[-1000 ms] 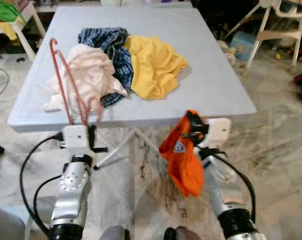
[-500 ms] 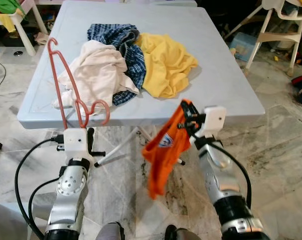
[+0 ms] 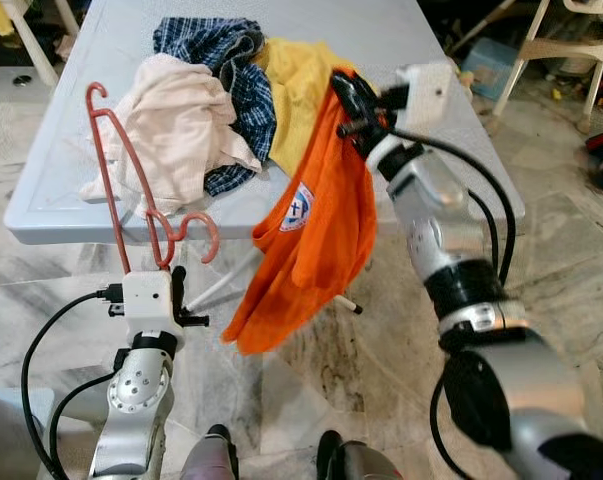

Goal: Hang hanger

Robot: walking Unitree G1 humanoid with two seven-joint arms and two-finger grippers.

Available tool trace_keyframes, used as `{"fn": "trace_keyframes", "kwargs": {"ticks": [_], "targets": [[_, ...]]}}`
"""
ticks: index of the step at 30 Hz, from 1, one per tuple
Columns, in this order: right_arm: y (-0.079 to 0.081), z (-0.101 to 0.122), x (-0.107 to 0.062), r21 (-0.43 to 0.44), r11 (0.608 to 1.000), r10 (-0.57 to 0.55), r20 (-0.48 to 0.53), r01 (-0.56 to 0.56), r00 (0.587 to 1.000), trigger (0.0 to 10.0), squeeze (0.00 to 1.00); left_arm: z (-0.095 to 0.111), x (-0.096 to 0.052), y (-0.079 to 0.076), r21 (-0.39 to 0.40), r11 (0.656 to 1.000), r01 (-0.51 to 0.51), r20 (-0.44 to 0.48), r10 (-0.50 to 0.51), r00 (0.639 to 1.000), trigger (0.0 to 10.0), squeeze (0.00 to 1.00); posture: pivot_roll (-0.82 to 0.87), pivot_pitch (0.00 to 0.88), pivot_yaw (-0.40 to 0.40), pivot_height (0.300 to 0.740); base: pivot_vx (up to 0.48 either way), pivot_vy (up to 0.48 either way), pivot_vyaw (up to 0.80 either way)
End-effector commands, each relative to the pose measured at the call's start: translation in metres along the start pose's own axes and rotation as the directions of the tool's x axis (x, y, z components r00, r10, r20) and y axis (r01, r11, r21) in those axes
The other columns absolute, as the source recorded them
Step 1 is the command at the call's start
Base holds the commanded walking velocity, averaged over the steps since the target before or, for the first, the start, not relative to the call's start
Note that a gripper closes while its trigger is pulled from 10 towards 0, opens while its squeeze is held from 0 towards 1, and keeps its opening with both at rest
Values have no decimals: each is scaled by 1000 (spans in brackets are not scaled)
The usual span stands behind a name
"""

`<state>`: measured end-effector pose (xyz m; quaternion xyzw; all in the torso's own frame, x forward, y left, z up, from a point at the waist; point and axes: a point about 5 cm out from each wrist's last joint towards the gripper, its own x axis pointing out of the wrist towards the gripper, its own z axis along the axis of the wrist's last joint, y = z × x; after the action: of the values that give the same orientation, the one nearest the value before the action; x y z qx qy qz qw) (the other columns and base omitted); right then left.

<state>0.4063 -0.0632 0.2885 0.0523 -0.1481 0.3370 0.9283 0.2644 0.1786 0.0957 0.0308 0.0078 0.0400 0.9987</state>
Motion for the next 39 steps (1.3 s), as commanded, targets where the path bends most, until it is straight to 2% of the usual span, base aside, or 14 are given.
{"fn": "trace_keyframes", "kwargs": {"ticks": [1, 6, 8, 11, 15, 17, 23, 24, 28, 32, 34, 35, 36, 39], "targets": [[4, 17, 12, -19, 999, 47, -19, -47, 999, 10000, 0, -5, -5, -3, -8, 1000, 9, -34, -9, 999, 10000, 0, 254, 282, -118, 740, 0, 0, 0], [11, 21, 22, 44, 995, 93, -126, -88, 988, 10000, 0, -5, -8, -6, -13, 1000, 13, -36, -13, 999, 10000, 0, 274, 292, -126, 740, 0, 0, 0], [11, 18, 24, -24, 996, 83, -229, -91, 970, 10000, 0, -4, -11, -8, -19, 1000, 23, -35, -23, 999, 10000, 0, 298, 300, -133, 740, 0, 0, 0], [5, 24, 25, -97, 995, 8, -228, -31, 974, 10000, 0, -4, -15, -9, -24, 999, 23, -38, -24, 999, 10000, 0, 316, 304, -135, 740, 0, 0, 0], [-17, 66, 26, -346, 909, -267, -54, 233, 962, 10000, 0, -4, -21, -9, -29, 999, 16, -43, -18, 999, 10000, 0, 345, 309, -144, 740, 0, 0, 0], [-32, 107, 22, -426, 793, -427, 124, 436, 896, 10000, 0, -4, -22, -7, -30, 1000, 1, -44, -3, 999, 10000, 0, 357, 309, -149, 740, 0, 0, 0], [-36, 188, 10, -413, 696, -426, 421, 587, 801, 10000, 0, 0, -23, 0, -22, 999, -43, -27, 43, 999, 10000, 0, 380, 310, -158, 740, 0, 0, 0], [-35, 206, 6, -448, 639, -413, 486, 625, 770, 10000, 0, 1, -23, 2, -12, 998, -54, -22, 54, 998, 10000, 0, 385, 314, -158, 740, 0, 0, 0], [-35, 232, -4, -468, 556, -380, 592, 687, 711, 10000, 0, 4, -24, 4, -6, 997, -73, -14, 73, 997, 10000, 0, 386, 320, -161, 740, 0, 0, 0], [-50, 216, -12, -471, 542, -409, 576, 696, 708, 10000, 0, 3, -26, 4, 1, 996, -85, -15, 85, 996, 10000, 0, 376, 324, -165, 740, 0, 0, 0], [-58, 171, -9, -561, 545, -418, 462, 623, 782, 10000, 0, 1, -28, 1, -6, 997, -82, -22, 82, 996, 10000, 0, 372, 328, -166, 740, 0, 0, 0], [-58, 171, -9, -561, 545, -418, 462, 623, 782, 10000, 0, 1, -28, 1, -6, 997, -82, -22, 82, 996, 10000, 0, 372, 328, -166, 740, 0, 0, 0], [-62, 141, -9, -583, 589, -418, 372, 559, 828, 10000, 0, 1, -28, -1, -8, 997, -77, -25, 76, 997, 10000, 0, 370, 331, -166, 740, 0, 0, 0], [-64, 108, -10, -619, 615, -409, 279, 488, 869, 10000, 0, 1, -28, -3, -10, 997, -70, -26, 70, 997, 10000, 0, 364, 336, -164, 740, 0, 0, 0]]}}
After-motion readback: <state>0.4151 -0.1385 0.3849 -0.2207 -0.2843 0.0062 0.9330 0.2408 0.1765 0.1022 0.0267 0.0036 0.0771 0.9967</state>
